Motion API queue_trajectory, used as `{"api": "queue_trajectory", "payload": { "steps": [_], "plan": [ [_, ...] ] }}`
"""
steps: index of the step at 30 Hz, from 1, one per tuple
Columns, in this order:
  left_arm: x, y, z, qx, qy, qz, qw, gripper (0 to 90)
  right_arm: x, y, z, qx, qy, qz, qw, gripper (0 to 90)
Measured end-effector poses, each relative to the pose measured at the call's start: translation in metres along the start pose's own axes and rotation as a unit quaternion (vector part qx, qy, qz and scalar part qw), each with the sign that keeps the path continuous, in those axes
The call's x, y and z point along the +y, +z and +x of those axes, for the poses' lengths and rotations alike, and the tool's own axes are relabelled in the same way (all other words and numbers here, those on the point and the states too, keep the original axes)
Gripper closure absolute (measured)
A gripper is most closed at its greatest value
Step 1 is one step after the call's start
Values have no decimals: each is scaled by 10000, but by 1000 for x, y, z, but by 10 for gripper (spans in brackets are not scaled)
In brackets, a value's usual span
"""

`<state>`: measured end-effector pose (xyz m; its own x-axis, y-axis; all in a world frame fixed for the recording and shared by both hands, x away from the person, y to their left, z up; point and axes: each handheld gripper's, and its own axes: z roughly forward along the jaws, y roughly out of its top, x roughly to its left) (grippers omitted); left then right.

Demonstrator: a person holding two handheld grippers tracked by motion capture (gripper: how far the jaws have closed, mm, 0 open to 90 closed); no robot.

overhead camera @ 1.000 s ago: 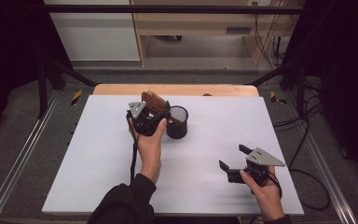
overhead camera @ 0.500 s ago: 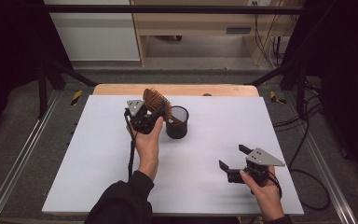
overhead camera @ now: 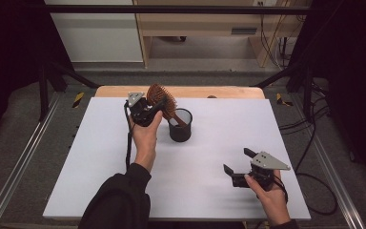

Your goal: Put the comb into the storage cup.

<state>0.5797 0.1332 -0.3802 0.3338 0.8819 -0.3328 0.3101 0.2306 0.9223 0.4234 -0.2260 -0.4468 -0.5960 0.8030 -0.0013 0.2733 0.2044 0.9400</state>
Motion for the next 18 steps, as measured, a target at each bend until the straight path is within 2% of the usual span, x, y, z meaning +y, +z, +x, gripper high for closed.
{"api": "queue_trajectory", "payload": {
  "steps": [3,7,11,18],
  "plan": [
    [1,3,4,-229,-53,13,9997,445,0,1,0,-3,-18,16,10000,47],
    [1,4,9,-286,-96,75,9995,425,0,1,1,2,-50,42,10000,47],
    [1,4,10,-241,-116,90,9996,398,0,1,2,5,-56,48,10000,47],
    [1,4,10,-263,-115,110,9995,388,0,1,1,7,-55,42,10000,47]
  ]
}}
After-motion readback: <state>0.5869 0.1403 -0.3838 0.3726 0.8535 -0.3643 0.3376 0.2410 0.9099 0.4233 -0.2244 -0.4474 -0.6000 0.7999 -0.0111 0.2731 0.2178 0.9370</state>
